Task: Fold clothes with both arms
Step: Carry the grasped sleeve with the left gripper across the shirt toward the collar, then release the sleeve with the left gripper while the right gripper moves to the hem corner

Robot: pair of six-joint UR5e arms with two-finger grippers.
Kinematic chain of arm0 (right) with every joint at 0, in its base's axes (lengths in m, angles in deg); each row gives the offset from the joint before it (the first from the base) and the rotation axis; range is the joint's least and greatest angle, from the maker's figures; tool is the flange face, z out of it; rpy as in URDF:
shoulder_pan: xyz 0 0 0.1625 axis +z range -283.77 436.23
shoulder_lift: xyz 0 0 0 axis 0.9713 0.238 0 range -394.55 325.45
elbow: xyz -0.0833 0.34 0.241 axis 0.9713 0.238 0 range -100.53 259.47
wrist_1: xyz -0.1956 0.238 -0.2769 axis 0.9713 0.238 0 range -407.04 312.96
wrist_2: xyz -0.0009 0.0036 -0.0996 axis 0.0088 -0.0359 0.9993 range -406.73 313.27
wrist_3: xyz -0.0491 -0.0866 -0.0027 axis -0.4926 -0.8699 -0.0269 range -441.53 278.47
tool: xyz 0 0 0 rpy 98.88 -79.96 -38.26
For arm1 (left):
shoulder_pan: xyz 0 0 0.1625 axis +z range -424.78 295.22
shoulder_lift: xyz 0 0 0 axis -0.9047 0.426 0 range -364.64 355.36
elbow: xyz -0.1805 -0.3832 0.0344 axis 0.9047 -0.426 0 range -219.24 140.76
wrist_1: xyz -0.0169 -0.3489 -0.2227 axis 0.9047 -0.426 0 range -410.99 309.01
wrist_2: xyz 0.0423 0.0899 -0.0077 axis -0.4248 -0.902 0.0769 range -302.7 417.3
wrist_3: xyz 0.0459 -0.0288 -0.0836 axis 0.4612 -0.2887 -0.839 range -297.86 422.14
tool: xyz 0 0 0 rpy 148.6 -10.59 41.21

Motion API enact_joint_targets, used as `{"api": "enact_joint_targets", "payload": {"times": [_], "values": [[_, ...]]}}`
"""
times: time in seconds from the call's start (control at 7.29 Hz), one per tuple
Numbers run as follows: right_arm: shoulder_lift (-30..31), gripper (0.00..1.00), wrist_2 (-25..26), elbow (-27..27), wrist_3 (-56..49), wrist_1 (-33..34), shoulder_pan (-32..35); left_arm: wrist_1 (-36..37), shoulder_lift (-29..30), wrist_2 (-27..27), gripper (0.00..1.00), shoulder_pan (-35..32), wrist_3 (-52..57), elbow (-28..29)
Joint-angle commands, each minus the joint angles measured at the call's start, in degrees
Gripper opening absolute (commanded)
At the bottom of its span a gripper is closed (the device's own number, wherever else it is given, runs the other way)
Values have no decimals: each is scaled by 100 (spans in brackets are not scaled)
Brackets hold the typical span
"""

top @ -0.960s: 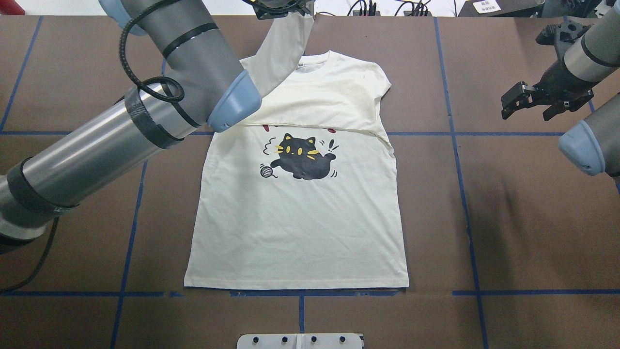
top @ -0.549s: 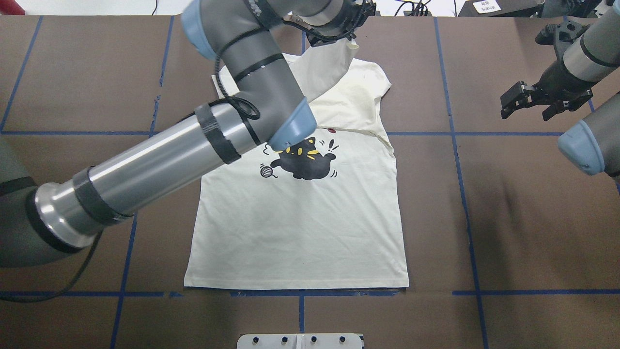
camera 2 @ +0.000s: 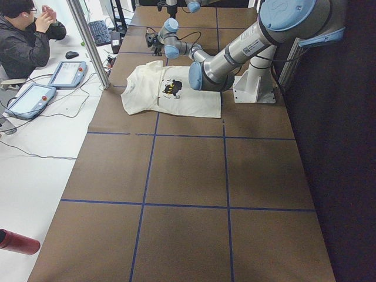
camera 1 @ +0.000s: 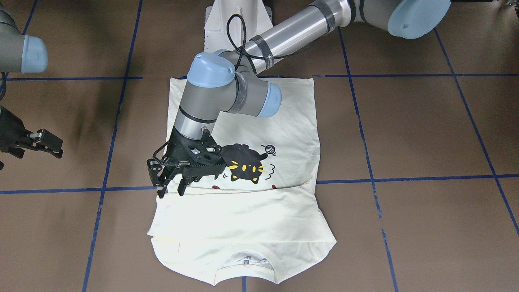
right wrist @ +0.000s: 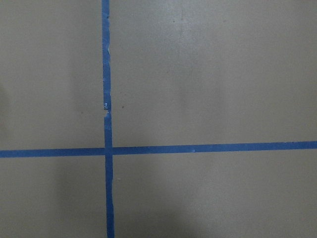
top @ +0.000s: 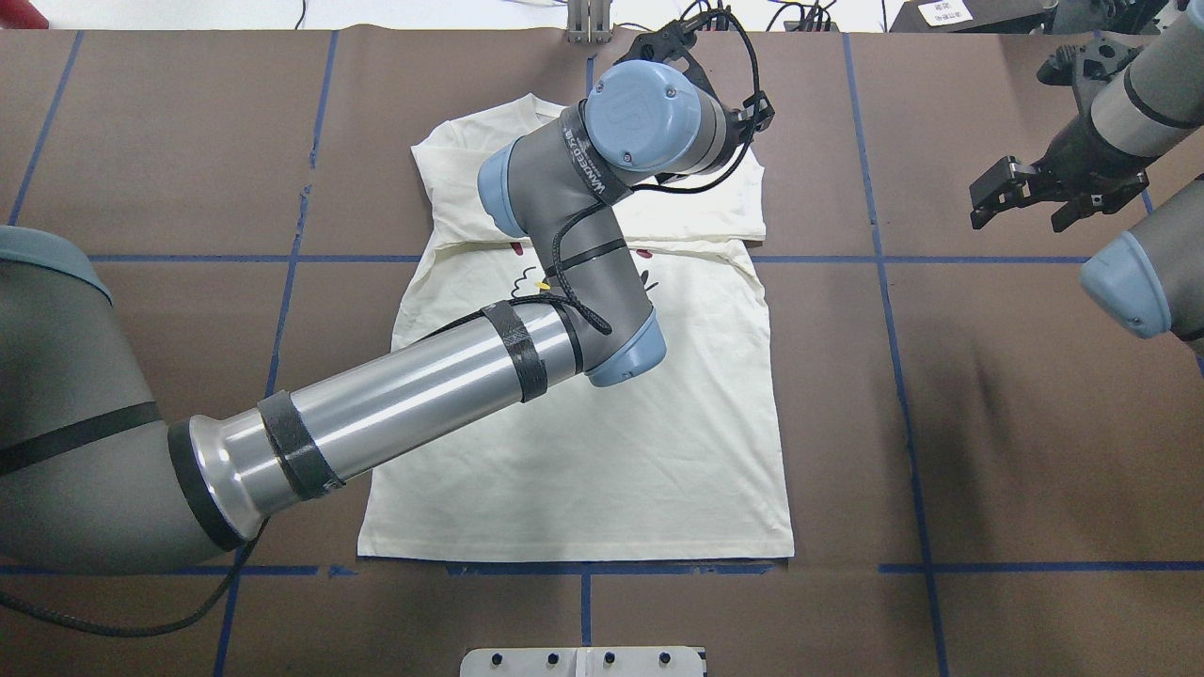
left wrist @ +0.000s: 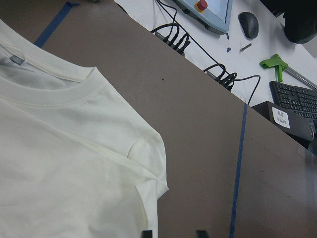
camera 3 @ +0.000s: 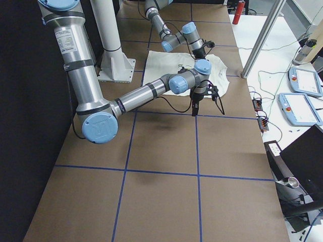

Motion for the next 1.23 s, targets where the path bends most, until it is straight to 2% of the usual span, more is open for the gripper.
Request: {"api": "enact_joint_targets", "payload": {"times": [0.0, 0.14, 0.41, 0.69, 0.82, 0.96, 1.1], "values": [[-88, 100, 0, -60, 77, -2, -49, 36, -236, 225, 100, -34, 453, -258], [-115, 100, 0, -156, 182, -54, -197, 123, -568, 523, 100, -139, 742, -538], [-63, 100, 140, -471, 1590, -657, -837, 1120, -1498, 1357, 100, -481, 1593, -1677], [322, 100, 832, -1077, 2701, -1012, -1785, 1878, -2718, 1911, 100, -806, 2332, -3108], [742, 100, 948, -1280, 3210, -1596, -2120, 2404, -3282, 1993, 100, -886, 2805, -3908], [1060, 100, 1358, -1439, 3790, -2098, -2620, 2861, -3827, 1985, 100, -965, 3436, -4734], [1115, 100, 1972, -1536, 4239, -2120, -3347, 2970, -4398, 1985, 100, -1105, 3878, -5386]]}}
